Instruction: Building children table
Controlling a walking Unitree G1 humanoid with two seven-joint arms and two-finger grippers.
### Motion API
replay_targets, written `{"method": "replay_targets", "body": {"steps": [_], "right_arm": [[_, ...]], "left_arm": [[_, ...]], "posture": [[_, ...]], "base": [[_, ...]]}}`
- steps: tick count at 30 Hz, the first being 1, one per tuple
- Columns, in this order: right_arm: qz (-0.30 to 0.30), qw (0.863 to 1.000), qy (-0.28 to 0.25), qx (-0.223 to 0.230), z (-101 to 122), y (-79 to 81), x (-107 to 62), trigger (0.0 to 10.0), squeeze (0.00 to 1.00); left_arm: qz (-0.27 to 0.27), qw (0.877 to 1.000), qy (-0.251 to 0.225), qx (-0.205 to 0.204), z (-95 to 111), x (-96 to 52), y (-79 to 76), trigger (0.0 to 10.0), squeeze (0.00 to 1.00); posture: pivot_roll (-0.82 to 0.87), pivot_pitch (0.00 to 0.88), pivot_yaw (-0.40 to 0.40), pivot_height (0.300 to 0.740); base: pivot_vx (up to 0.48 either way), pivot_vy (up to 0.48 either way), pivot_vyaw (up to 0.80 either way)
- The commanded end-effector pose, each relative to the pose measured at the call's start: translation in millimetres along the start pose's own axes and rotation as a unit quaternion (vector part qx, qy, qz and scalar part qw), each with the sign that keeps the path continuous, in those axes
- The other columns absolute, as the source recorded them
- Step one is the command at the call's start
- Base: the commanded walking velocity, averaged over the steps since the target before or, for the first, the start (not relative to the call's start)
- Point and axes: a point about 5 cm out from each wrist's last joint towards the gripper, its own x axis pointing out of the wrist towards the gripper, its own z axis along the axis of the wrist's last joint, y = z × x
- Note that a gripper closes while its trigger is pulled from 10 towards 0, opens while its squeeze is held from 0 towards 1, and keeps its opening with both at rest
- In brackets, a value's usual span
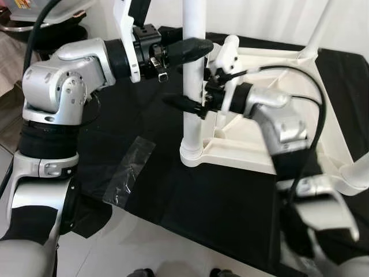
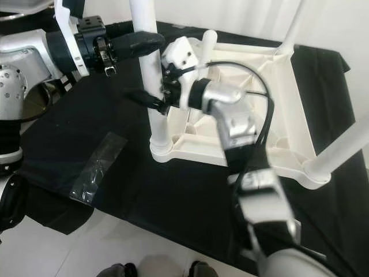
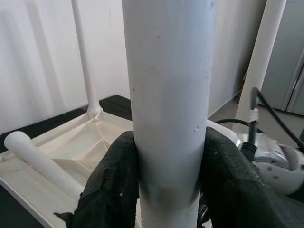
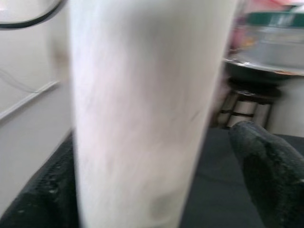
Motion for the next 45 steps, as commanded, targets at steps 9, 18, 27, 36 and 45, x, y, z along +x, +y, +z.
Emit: {"method": "replay_targets", "body": {"steps": [9, 18, 27, 36, 45], "right_arm": [[0.064, 0.998, 0.004, 0.023, -7.5, -4.8, 12.2, 4.0, 0.0], [0.1, 0.994, 0.013, 0.046, -24.5, 2.2, 16.3, 0.0, 0.0], [-0.009, 0.999, 0.025, 0.04, -34.7, -7.0, 13.6, 0.0, 0.0], [-0.282, 0.947, 0.097, 0.122, -86.7, 60.9, 31.2, 0.0, 0.0], [-0.376, 0.91, 0.076, 0.156, -82.8, 93.1, 37.7, 0.0, 0.0]], "left_arm": [[-0.031, 0.998, 0.042, -0.032, -14.3, 2.3, -4.3, 0.0, 0.0], [-0.055, 0.997, 0.039, -0.027, -10.5, 8.2, -9.1, 0.0, 0.0], [-0.044, 0.998, 0.009, -0.033, -4.3, 14.0, -8.0, 10.0, 1.0], [0.005, 0.999, 0.016, -0.048, -9.9, 0.3, 1.2, 10.0, 0.0], [0.011, 0.999, 0.01, -0.052, -14.5, 3.3, -0.3, 10.0, 0.0]], "posture": [[0.04, 0.173, 0.025, 0.74], [0.04, 0.179, 0.033, 0.74], [0.01, 0.181, 0.023, 0.74], [-0.01, 0.199, 0.003, 0.74], [-0.03, 0.153, 0.0, 0.74]], "base": [[0.0, 0.0, 0.0], [0.0, 0.0, 0.0], [0.0, 0.0, 0.0], [0.0, 0.0, 0.0], [0.0, 0.0, 0.0]]}}
